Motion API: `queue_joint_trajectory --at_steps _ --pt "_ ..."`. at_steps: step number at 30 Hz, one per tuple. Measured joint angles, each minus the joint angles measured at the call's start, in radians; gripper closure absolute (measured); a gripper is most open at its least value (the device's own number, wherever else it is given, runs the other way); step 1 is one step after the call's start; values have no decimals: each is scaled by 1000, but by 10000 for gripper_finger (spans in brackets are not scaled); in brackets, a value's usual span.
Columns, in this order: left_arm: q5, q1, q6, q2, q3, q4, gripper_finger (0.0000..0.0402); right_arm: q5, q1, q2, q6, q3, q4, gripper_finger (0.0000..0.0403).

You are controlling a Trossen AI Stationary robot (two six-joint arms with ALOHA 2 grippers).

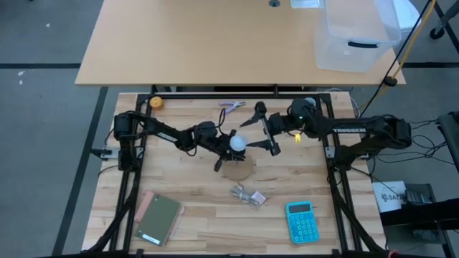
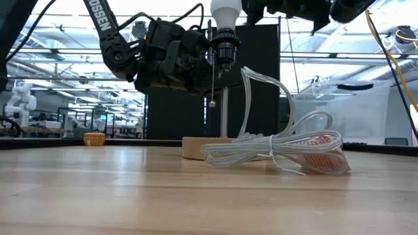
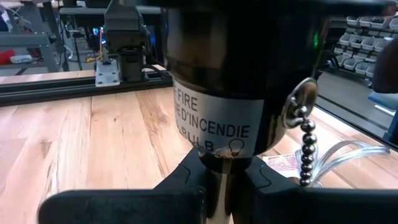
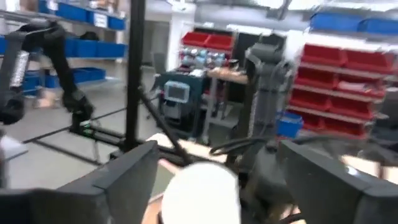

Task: Screw lightbulb
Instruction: Remove the light bulb from the brown lamp

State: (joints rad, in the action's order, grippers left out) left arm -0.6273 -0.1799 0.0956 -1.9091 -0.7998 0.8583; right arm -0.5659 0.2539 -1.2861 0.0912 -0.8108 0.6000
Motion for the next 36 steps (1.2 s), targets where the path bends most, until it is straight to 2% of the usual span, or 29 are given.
queue_joint_trajectory --at_steps 5,9,13,16,22,26,30,36 --pt "82 2 -18 0 1 -1 371 130 0 81 54 0 -188 41" --pt "176 4 -39 0 0 4 371 294 -3 161 57 -1 -313 38" --pt "343 10 -53 0 0 23 371 496 -45 182 50 0 -376 43" --pt "457 13 -70 0 0 43 371 640 -94 174 71 0 -368 44" --pt "671 13 -101 -1 0 61 371 753 -168 158 58 0 -326 44" --pt "773 11 -117 -1 0 61 371 905 -220 119 44 0 -294 44" --pt "839 10 -124 -1 0 61 371 1017 -262 37 32 0 -183 37" --pt "842 8 -124 -1 0 61 371 1109 -272 -93 24 0 -28 9"
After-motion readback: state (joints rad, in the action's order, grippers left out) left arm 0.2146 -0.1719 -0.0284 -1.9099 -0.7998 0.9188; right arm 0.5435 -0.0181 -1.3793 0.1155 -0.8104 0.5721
